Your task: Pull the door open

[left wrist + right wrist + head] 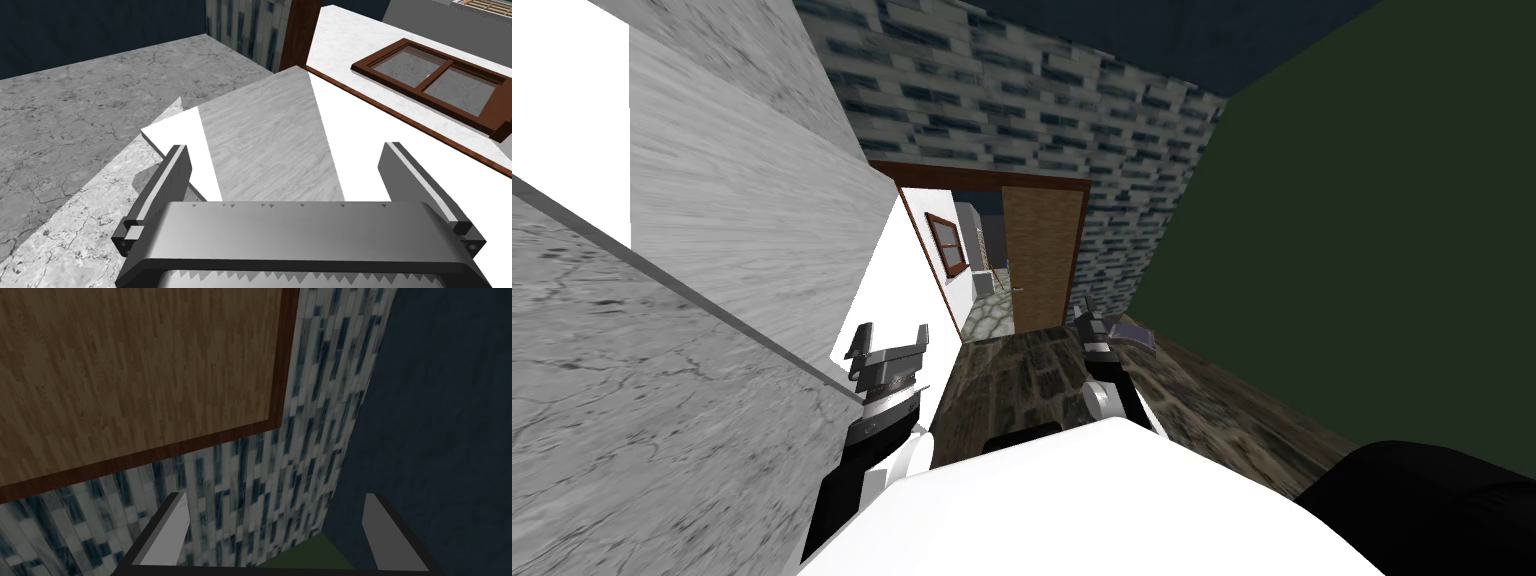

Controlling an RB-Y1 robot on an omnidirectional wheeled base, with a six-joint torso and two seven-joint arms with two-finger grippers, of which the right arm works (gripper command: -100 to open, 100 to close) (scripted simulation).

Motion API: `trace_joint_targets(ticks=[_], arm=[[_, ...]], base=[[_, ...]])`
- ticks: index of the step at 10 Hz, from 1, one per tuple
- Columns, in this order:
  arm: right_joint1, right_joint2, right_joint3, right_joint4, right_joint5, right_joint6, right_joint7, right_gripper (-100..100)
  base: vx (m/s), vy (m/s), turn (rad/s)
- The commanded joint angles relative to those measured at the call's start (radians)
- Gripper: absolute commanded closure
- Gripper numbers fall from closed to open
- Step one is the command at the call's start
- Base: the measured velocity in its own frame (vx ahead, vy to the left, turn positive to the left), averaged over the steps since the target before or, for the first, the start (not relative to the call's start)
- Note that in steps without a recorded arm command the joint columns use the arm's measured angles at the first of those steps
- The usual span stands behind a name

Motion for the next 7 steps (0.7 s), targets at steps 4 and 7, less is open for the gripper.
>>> trace_joint_targets(ticks=[4, 7], arm=[[-0.034, -0.026, -0.029, 0.084, 0.011, -0.024, -0.007, -100], [-0.070, -0.047, -0.060, 0.172, 0.023, -0.048, -0.015, -100]], base=[[0.076, 0.006, 0.047], [0.093, 0.016, 0.063]])
